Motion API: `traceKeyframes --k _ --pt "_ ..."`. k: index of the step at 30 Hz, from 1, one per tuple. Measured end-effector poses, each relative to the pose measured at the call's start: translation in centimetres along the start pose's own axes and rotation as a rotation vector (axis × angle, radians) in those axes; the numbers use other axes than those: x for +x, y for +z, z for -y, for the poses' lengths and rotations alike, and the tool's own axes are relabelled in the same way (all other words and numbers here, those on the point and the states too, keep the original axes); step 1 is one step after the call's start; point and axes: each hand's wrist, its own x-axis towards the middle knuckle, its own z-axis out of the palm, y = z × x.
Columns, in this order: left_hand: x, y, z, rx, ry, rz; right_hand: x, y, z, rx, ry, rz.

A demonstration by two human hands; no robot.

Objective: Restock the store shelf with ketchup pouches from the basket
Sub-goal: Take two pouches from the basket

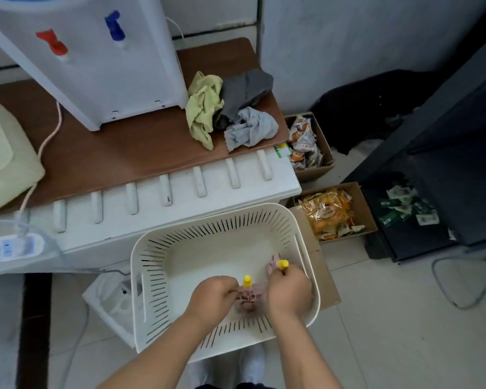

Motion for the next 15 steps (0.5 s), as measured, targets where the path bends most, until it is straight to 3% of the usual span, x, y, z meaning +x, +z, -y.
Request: traceKeyframes --k 7,15 --pt "-1.6 -9.8 -4.4 -0.489 -0.014 -0.119 -2.4 -5.5 2.7 0.347 -0.123 -0.013" --pt "-11.0 -30.5 -16.8 -0.696 0.130 -0.284 -12.2 -25.7 13.8 0.384 -0.529 -0.138"
